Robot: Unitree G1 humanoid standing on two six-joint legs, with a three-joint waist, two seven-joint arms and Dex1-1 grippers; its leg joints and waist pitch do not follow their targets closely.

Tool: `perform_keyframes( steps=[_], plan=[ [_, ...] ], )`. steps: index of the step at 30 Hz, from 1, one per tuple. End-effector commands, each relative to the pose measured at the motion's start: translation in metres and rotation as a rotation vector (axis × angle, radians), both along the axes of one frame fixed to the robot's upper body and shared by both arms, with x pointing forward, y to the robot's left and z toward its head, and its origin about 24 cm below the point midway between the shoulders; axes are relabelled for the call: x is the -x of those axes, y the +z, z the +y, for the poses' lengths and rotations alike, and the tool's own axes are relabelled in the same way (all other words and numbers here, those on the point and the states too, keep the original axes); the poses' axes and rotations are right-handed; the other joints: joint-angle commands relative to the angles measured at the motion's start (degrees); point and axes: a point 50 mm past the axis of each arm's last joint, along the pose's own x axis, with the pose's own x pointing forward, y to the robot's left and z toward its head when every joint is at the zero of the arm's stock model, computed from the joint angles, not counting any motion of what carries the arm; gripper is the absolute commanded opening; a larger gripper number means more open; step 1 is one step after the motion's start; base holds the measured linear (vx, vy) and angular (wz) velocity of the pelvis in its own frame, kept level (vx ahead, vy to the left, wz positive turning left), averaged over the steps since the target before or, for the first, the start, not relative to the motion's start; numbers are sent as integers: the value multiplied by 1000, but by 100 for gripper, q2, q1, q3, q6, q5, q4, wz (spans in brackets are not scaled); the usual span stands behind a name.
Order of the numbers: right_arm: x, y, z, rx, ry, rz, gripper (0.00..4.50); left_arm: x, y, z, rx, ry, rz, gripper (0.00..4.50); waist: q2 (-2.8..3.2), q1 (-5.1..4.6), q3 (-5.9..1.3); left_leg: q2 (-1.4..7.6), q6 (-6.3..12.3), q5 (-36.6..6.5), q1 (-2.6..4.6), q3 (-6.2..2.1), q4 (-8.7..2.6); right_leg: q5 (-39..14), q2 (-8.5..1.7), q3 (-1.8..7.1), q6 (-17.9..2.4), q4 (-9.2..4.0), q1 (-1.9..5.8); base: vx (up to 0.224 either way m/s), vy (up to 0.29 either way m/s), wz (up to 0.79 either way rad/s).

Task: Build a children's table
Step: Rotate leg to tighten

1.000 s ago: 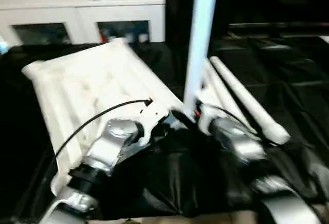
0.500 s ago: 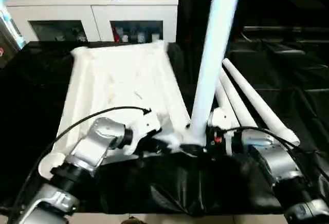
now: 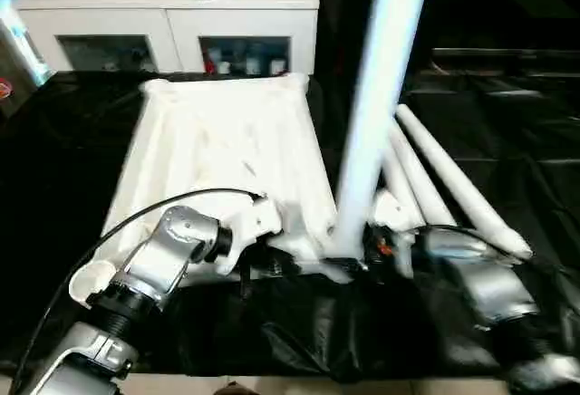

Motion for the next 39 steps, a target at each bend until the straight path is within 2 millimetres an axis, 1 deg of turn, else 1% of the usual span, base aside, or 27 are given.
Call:
perform_keyframes(
  steps=[1,3,4,5,6,7,8,10,11,13,14,16,17,18,19,21,22,23,24,26,29,31,32,33,35,36,39],
  plan=[
    [-8,-19,16,56,-168,47,277,-5,15,-29,96,20,-63,0,-13,-77,-308,379,-268,-2278,126,-251,-485,-2372,-544,311,-1011,-510,180,0,0,0],
    [-18,-21,25,38,-301,75,276,-9,16,-35,109,118,-78,0,-1,-183,-301,366,-325,-2430,105,-283,-489,-2536,-548,296,-948,-520,186,0,0,0],
    [-18,-21,25,38,-301,75,276,-9,16,-35,109,118,-78,0,13,-198,-310,362,-328,-2467,107,-289,-488,-2551,-544,295,-917,-529,189,0,0,0],
    [-20,-21,28,27,-324,82,276,-9,16,-37,115,133,-78,0,-4,-222,-306,349,-292,-2526,132,-276,-475,-2563,-539,309,-890,-565,158,0,0,0],
    [-22,-20,31,19,-341,84,276,-10,17,-39,116,150,-81,0,-11,-216,-306,341,-233,-2518,178,-251,-448,-2567,-541,331,-899,-595,113,0,0,0],
    [-23,-20,33,15,-354,85,276,-10,17,-40,117,163,-83,0,-13,-223,-301,337,-198,-2482,171,-248,-449,-2553,-538,335,-906,-599,119,0,0,0],
    [-26,-18,36,10,-390,83,276,-11,18,-43,125,180,-90,0,-11,-228,-309,345,-150,-2280,123,-248,-464,-2391,-529,331,-938,-568,153,0,0,0],
    [-31,-16,42,-15,-433,82,276,-9,19,-51,143,194,-99,0,-33,-241,-316,348,-144,-2219,129,-237,-457,-2296,-530,332,-975,-558,149,0,0,0],
    [-31,-16,42,-19,-433,83,276,-9,19,-51,145,193,-99,0,-26,-236,-323,353,-132,-2186,125,-240,-458,-2247,-533,331,-986,-549,159,0,0,0],
    [-32,-16,43,-38,-432,86,332,-7,20,-55,158,178,-101,0,-16,-222,-331,358,-88,-2118,132,-222,-453,-2053,-519,343,-1012,-540,149,0,0,0],
    [-33,-15,43,-57,-421,88,346,-5,20,-57,158,166,-97,0,-19,-217,-351,362,-40,-1953,110,-215,-453,-1719,-519,345,-1111,-492,178,0,0,0],
    [-33,-15,42,-59,-418,87,354,-4,20,-57,156,164,-97,0,-16,-204,-356,367,1,-1853,119,-199,-444,-1531,-509,347,-1172,-482,172,0,0,0],
    [-33,-14,39,-41,-388,60,354,-3,19,-56,154,142,-95,0,9,-173,-366,368,37,-1764,143,-178,-423,-1349,-505,356,-1228,-471,155,0,0,0],
    [-32,-13,36,-20,-357,33,363,-2,19,-55,152,120,-92,0,-4,-171,-372,359,90,-1668,121,-168,-412,-1169,-493,351,-1272,-448,178,0,0,0],
    [-31,-12,33,-12,-333,19,363,-1,19,-54,152,104,-87,0,12,-166,-380,363,114,-1569,91,-178,-412,-1055,-497,345,-1285,-421,210,0,0,0],
    [-30,-12,32,-8,-320,10,363,0,19,-53,151,97,-84,0,10,-136,-407,365,219,-1286,76,-170,-387,-664,-491,341,-1330,-377,222,0,0,0],
    [-27,-9,26,-11,-243,-12,363,2,18,-50,142,58,-75,0,6,-107,-413,353,307,-1156,71,-162,-367,-477,-477,325,-1374,-368,242,0,0,0],
    [-25,-8,23,-11,-205,-19,363,3,18,-49,139,44,-69,0,41,-77,-407,359,348,-1201,78,-159,-365,-546,-490,330,-1394,-374,226,0,0,0],
    [-22,-7,21,-17,-166,-23,363,4,17,-48,137,30,-64,0,23,-68,-395,357,357,-1261,73,-149,-367,-623,-485,330,-1367,-393,227,0,0,0],
    [-17,-6,16,-23,-85,-29,363,5,17,-45,131,1,-58,0,36,-32,-381,383,308,-1467,94,-163,-389,-942,-481,328,-1318,-414,221,0,0,0],
    [-10,-4,10,-22,-2,-34,363,5,17,-43,127,-24,-49,0,47,2,-374,399,244,-1626,131,-161,-397,-1119,-480,341,-1282,-433,190,0,0,0],
    [1,-2,3,-19,111,-20,363,7,17,-38,119,-69,-38,0,31,44,-351,393,205,-1801,133,-167,-416,-1402,-470,336,-1174,-478,203,0,0,0],
    [6,0,-1,-18,164,-7,363,7,17,-35,112,-90,-31,0,45,74,-349,405,187,-1896,172,-155,-416,-1549,-475,352,-1139,-493,159,0,0,0],
    [6,0,-1,-18,164,-7,363,7,17,-35,112,-90,-31,0,38,81,-347,409,180,-1914,183,-154,-418,-1563,-464,357,-1128,-494,155,0,0,0],
    [13,2,-7,-15,229,11,363,8,16,-30,95,-127,-14,0,20,91,-347,399,165,-1849,130,-170,-424,-1609,-491,351,-1137,-484,195,0,0,0],
    [14,3,-8,-14,238,12,348,8,15,-29,93,-134,-11,0,27,105,-342,411,173,-1868,146,-165,-429,-1700,-492,358,-1102,-498,167,0,0,0],
    [20,5,-11,5,299,24,319,7,13,-22,68,-168,9,0,16,116,-351,408,164,-1800,121,-179,-432,-1757,-504,353,-1072,-492,182,0,0,0]
  ],
)
